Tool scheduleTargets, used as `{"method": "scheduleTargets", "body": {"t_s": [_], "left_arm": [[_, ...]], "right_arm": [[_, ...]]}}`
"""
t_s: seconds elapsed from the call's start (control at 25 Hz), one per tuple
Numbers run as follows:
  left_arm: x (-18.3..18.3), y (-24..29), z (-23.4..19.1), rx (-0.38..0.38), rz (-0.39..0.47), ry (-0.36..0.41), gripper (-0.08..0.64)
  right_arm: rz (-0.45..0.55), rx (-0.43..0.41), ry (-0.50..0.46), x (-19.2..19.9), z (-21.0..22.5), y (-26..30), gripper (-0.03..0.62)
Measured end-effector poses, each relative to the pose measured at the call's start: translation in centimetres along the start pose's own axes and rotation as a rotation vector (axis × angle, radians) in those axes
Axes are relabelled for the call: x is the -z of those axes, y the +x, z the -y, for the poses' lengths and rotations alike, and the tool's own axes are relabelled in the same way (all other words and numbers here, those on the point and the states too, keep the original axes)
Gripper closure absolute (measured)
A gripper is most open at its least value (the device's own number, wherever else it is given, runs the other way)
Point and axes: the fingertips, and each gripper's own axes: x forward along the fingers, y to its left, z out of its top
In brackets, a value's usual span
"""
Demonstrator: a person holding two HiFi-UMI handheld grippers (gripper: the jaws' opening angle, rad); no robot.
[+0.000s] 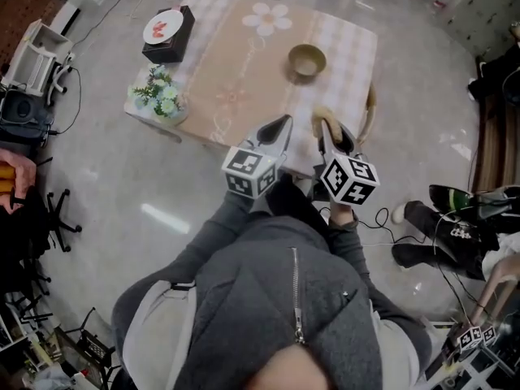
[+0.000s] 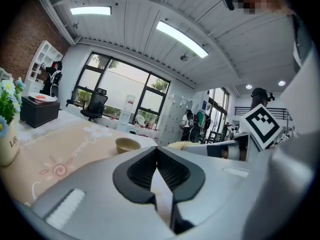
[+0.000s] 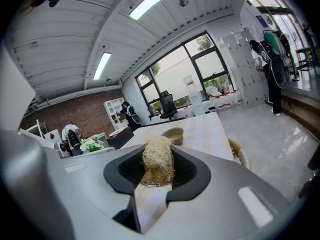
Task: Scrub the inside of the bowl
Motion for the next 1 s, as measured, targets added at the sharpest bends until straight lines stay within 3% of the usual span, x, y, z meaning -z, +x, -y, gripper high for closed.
{"method": "scheduleTargets", "body": {"t_s": [0.52, 1.0], "left_arm": [[-2.1, 6.2, -4.1, -0.032, -0.017, 0.013, 0.559], [-2.8, 9.7, -6.8, -0.002, -0.015, 0.006, 0.558]], "right_arm": [[0.005, 0.037, 0.003, -3.9, 4.9, 5.5, 0.482], [-0.01, 0.031, 0.01, -5.2, 7.0, 9.1, 0.482]]}}
